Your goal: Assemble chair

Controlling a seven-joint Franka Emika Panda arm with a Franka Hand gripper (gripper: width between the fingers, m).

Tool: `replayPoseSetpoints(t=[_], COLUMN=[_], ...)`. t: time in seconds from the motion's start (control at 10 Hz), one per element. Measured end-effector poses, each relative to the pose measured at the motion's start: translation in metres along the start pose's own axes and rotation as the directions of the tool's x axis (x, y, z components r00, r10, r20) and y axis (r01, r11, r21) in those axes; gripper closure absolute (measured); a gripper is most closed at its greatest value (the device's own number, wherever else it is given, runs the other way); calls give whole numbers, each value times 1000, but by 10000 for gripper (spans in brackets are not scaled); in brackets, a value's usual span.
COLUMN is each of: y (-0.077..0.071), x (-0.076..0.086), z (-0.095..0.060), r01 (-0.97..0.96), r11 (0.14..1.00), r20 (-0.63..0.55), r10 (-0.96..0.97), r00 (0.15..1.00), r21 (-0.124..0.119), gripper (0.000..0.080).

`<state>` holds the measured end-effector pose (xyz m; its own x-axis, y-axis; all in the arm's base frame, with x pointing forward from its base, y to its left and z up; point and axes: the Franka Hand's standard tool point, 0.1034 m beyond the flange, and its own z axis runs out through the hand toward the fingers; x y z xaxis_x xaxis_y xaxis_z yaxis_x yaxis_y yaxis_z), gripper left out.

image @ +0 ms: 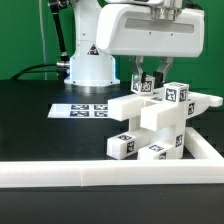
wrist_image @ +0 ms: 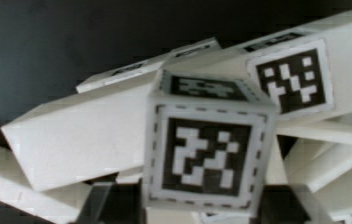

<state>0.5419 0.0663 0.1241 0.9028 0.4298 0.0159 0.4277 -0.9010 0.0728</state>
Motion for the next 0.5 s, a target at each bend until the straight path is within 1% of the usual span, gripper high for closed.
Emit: replayPoseSetpoints(t=[0.5], y=[2], x=[0], z=[0], r01=[-2], r11=[1000], r20=[-6], r10=[2], r00=[1000], r21=[-3], gripper=[515])
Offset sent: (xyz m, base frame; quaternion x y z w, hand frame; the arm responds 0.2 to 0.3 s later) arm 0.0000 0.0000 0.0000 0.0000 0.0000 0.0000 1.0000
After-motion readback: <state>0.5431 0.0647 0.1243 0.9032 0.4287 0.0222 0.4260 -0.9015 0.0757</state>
